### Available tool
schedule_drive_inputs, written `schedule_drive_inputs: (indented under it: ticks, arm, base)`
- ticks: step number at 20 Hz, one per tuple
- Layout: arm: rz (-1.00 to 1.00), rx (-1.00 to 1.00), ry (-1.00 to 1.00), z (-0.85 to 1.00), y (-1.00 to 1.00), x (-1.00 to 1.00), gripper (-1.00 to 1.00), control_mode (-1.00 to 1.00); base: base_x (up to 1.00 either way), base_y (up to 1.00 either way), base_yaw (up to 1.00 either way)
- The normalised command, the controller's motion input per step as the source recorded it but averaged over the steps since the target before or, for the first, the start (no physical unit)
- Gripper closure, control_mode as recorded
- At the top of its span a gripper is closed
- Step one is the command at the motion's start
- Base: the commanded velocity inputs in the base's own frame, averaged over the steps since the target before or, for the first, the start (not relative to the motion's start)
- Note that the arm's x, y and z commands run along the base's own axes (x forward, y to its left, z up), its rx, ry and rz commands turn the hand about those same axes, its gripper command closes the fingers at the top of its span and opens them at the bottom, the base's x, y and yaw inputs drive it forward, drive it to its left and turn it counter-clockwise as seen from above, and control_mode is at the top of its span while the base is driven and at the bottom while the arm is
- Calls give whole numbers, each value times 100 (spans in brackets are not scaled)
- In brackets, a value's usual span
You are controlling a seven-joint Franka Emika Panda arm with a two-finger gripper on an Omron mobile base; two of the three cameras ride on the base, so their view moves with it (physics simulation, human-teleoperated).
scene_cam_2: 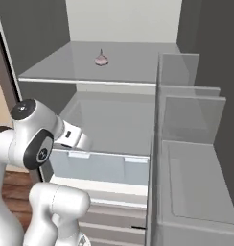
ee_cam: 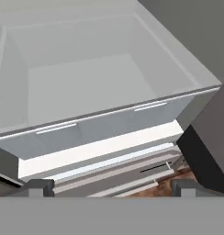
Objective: Grab the garlic and lemon wedge from the fridge, place them in the blender, close the lid, and turn on the blender to create a marinade.
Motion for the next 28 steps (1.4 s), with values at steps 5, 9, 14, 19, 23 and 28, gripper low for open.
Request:
schedule_drive_inputs:
  ticks: [5,9,14,19,23,28]
  arm:
    - [0,0,0,0,0,0,-100,100]
    - [6,8,-9,61,8,82,-100,-100]
    - [8,0,-39,100,2,26,-100,-100]
    - [8,0,-35,100,3,-3,-100,-100]
    - [1,0,-18,100,0,0,-100,-100]
    - [0,-1,9,96,9,38,-100,-100]
  base:
    - [29,-37,26]
    - [0,0,0]
    - [0,0,0]
    - [0,0,0]
    - [0,0,0]
    - [0,0,0]
